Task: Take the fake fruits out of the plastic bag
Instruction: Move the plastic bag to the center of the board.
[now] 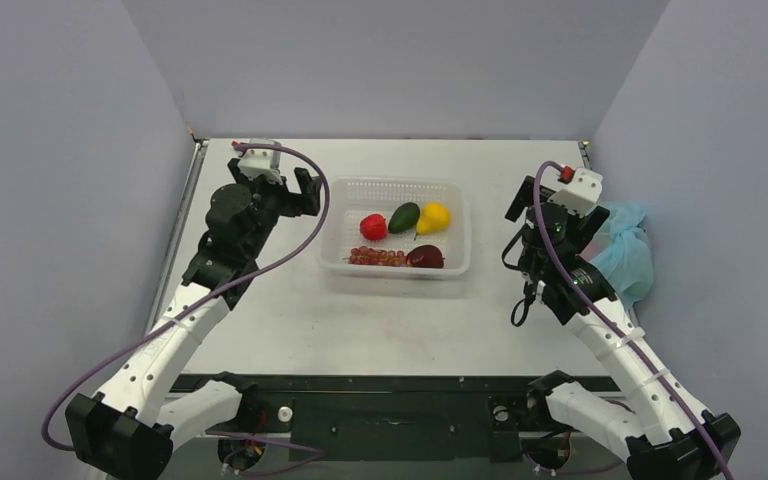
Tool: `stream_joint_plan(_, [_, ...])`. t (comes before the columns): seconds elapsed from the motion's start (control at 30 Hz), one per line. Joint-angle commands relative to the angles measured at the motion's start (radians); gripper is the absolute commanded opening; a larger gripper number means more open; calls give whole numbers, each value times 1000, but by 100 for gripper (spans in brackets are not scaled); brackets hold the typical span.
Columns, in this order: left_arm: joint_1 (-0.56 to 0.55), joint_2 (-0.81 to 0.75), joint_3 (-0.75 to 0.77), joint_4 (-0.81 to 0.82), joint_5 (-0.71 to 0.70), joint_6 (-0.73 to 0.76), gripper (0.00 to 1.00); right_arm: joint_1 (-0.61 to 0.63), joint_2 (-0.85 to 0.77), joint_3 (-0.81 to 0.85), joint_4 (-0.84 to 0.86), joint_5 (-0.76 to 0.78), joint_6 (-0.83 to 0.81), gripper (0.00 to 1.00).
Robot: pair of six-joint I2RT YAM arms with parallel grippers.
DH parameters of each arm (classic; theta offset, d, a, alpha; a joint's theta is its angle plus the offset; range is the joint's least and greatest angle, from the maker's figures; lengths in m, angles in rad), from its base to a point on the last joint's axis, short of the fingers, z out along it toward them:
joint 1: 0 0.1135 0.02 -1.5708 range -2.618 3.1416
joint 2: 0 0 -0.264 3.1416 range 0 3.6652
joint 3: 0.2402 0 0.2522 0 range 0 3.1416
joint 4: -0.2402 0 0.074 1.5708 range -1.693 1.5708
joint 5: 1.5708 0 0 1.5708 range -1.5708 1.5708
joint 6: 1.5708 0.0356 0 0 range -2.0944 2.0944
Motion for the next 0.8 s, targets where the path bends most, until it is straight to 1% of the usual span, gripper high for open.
stream_joint_plan(0.0, [-5, -3, 5, 48, 3, 16, 89, 6, -28, 9, -38, 64, 39, 100])
stream_joint_plan(0.23, [-5, -6, -4, 57, 2, 12, 89, 6, -27, -4, -54, 114, 75, 100])
stream_joint_plan(0.43, [1, -4, 1, 56, 16, 5, 89, 0, -10, -12, -94, 172, 163, 100])
stream_joint_plan(0.53, [4, 0, 1, 57, 23, -2, 89, -22, -15, -26, -98, 186, 211, 100])
stream_joint_plan(0.6, [5, 7, -1, 59, 29, -4, 89, -60, -13, -29, -109, 153, 239, 100])
stream_joint_plan(0.77, [5, 23, 3, 54, 32, -6, 88, -232, -10, -56, -143, 70, 292, 99])
